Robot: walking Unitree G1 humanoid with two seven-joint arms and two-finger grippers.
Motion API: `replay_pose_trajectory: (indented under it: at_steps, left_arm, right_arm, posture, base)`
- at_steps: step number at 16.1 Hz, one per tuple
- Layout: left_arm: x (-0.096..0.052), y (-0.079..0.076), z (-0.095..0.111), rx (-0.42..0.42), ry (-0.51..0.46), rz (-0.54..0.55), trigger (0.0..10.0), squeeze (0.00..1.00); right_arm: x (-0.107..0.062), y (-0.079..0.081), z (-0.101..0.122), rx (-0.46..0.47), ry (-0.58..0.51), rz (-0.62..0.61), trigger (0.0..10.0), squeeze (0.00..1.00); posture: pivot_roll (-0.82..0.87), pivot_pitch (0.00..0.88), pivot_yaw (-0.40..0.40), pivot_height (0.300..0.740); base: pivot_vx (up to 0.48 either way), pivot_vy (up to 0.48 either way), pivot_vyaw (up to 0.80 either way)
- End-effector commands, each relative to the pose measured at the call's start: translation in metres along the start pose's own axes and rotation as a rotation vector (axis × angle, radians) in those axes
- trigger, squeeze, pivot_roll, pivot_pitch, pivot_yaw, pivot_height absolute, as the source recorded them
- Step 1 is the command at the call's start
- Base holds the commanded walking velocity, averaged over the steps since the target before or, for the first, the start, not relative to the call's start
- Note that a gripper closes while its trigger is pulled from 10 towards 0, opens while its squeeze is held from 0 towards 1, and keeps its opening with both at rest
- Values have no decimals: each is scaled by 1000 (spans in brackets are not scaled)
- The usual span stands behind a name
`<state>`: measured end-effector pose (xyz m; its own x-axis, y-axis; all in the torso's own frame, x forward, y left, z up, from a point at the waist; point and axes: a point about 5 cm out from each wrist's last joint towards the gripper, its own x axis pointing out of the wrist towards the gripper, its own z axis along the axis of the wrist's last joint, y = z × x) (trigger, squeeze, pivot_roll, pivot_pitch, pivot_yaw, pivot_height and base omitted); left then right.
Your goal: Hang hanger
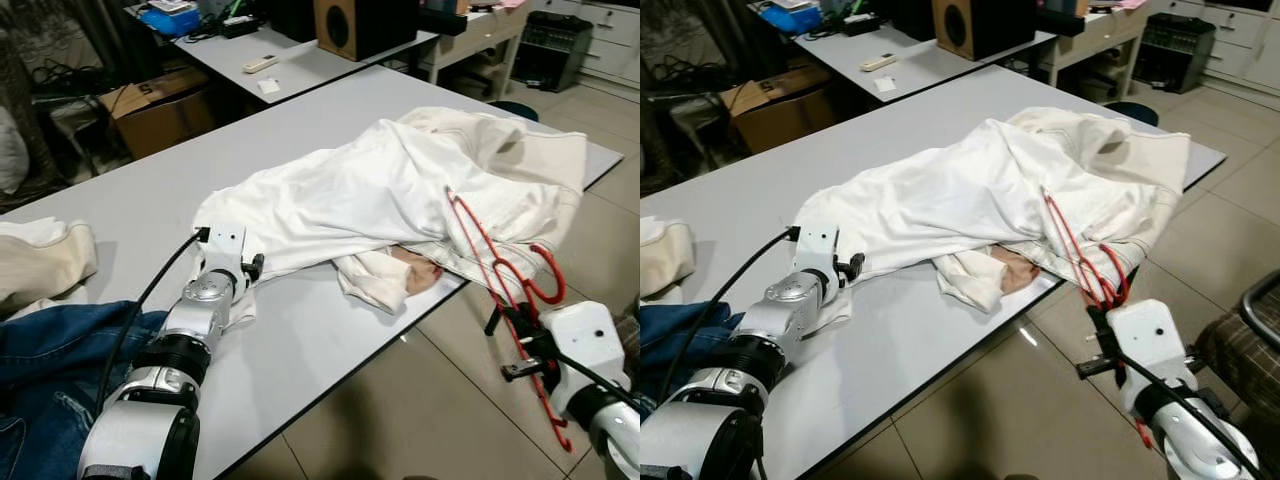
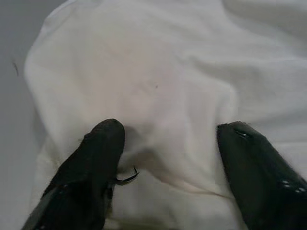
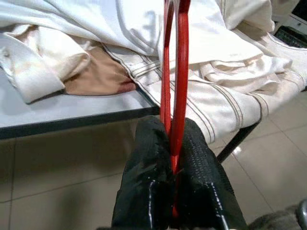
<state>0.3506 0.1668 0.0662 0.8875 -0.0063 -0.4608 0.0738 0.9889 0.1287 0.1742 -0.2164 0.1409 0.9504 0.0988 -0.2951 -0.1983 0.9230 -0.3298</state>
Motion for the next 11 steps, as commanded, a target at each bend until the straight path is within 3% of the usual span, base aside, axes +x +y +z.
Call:
replay_pose_trajectory:
  at_steps: [1, 11]
  left_arm:
    - [-1, 5, -21, 29, 105, 14, 0, 0]
    - [1, 0, -21, -8, 123, -40, 0, 0]
  right_arm:
    - [1, 1, 2, -2, -13, 14, 10000, 0]
    - [7, -3, 5, -20, -28, -1, 10000, 0]
  posture:
    - [-252, 0, 116, 740]
    - [-249, 0, 116, 740]
  base:
    - [0, 0, 0]
    - [0, 0, 0]
